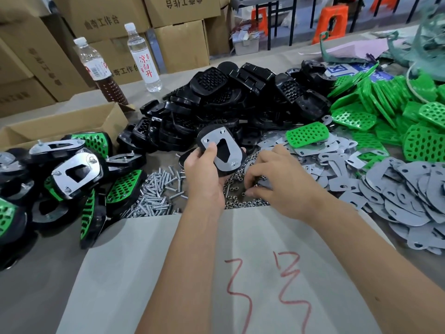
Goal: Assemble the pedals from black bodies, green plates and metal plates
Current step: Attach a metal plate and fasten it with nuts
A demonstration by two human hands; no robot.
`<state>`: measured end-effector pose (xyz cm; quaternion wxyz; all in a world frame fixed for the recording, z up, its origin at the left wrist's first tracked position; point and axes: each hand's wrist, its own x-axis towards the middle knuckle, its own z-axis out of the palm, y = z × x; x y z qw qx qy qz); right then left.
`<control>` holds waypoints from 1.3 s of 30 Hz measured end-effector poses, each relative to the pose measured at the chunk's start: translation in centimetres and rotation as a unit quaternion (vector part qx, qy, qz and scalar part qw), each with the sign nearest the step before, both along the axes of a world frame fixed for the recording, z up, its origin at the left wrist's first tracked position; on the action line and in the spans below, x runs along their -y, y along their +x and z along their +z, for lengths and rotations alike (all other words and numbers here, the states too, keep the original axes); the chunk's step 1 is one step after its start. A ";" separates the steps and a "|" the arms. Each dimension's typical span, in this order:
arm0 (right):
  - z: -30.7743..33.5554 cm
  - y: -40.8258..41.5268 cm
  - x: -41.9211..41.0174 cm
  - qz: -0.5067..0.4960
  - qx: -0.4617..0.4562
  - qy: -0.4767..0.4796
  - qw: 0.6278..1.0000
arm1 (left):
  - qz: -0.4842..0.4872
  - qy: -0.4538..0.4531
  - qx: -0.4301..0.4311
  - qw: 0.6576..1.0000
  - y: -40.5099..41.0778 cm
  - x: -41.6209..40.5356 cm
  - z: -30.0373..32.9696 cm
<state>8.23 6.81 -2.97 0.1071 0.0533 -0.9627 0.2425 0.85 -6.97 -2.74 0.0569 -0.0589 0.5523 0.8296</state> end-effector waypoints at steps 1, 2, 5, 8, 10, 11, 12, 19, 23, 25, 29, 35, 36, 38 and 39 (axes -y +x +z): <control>0.0 0.0 0.1 0.001 0.000 0.000 1.000 | 0.002 -0.003 0.001 1.000 0.0 -0.1 0.0; -0.1 0.0 0.1 0.001 0.002 0.002 1.000 | 0.005 -0.006 0.003 1.000 0.0 -0.2 0.0; -0.3 -0.1 0.0 0.006 0.003 0.005 1.000 | 0.005 -0.006 0.011 1.000 0.0 -0.4 0.0; -0.3 -0.2 -0.1 0.023 0.003 0.004 1.000 | 0.005 -0.008 0.006 1.000 -0.1 -0.3 -0.1; -0.4 -0.3 -0.2 0.028 -0.003 0.007 1.000 | 0.002 -0.012 0.001 1.000 -0.1 -0.2 -0.2; -0.5 -0.3 -0.2 0.025 -0.016 -0.007 1.000 | 0.001 -0.014 0.000 1.000 -0.1 -0.2 -0.1; -0.6 -0.4 -0.4 0.015 -0.036 -0.038 0.998 | -0.001 -0.018 0.000 1.000 0.0 -0.1 -0.1; -0.6 -0.6 -1.4 -0.105 -0.179 -0.306 0.929 | -0.061 -0.101 -0.036 0.992 0.8 -0.2 0.6; -0.7 -0.4 -1.4 -0.138 -0.230 -0.284 0.920 | -0.106 -0.154 -0.062 0.980 1.5 -0.5 0.6; -0.7 -0.4 -1.2 -0.143 -0.243 -0.262 0.923 | -0.114 -0.182 -0.078 0.974 1.5 -0.6 0.4; -0.6 -0.5 -0.9 -0.128 -0.251 -0.254 0.925 | -0.142 -0.216 -0.103 0.961 1.5 -0.6 0.3; -0.6 -0.4 -1.0 -0.125 -0.254 -0.248 0.927 | -0.160 -0.186 -0.078 0.966 1.4 -0.4 0.1; -0.6 -0.5 -1.1 -0.121 -0.254 -0.242 0.929 | -0.158 -0.187 -0.075 0.967 1.3 -0.3 0.0; -0.7 -0.6 -1.2 -0.115 -0.251 -0.241 0.931 | -0.153 -0.184 -0.070 0.969 1.3 -0.2 -0.1; -0.7 -0.6 -1.3 -0.114 -0.247 -0.246 0.930 | -0.153 -0.175 -0.064 0.971 1.3 -0.2 0.0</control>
